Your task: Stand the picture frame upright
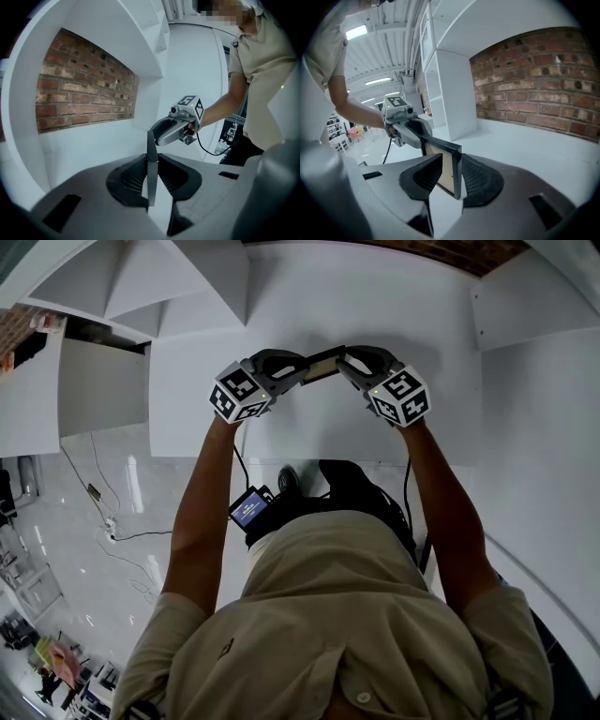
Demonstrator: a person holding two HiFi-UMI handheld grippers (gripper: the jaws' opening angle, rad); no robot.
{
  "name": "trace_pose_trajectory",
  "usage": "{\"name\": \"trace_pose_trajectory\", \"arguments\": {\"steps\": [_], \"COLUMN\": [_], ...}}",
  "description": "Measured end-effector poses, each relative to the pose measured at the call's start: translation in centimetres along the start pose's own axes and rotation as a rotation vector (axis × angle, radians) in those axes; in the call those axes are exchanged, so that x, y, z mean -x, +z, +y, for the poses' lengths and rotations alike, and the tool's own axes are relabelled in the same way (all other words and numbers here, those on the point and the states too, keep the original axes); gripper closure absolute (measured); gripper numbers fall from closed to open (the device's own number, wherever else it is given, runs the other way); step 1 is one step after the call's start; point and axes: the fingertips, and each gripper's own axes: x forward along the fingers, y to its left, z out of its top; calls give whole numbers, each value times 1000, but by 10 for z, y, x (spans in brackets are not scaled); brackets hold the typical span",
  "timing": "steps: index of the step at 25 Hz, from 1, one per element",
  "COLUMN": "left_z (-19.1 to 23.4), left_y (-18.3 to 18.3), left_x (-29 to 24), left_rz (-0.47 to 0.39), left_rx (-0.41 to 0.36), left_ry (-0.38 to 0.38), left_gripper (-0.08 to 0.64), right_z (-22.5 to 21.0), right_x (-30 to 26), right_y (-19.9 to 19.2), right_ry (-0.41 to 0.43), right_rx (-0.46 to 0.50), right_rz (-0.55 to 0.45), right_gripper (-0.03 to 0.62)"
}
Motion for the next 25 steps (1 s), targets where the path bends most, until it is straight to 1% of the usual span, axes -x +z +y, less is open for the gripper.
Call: {"name": "trace_pose_trajectory", "arguments": {"steps": [3, 7, 8, 10, 15, 25], "left_z": [-5, -12, -12, -9, -4, -13], "left_y": [-1, -2, -2, -2, -3, 1], "left_x": [-2, -1, -1, -2, -2, -5], "left_rz": [27, 78, 90, 110, 126, 142], "left_rx": [-55, -130, -143, -163, -185, -206], "left_ry": [-25, -63, -65, -56, -38, -23], "left_gripper": [483, 483, 483, 483, 483, 483], "right_z": [3, 8, 9, 9, 10, 15], "right_x": [-1, 0, 0, 2, 4, 11], "right_y": [-3, -2, -2, -4, -6, -12], "right_ry": [29, 40, 41, 40, 36, 26], "right_rx": [55, 94, 101, 107, 118, 143], "right_rz": [40, 67, 71, 76, 87, 101], "right_gripper": [472, 472, 474, 497, 515, 518]}}
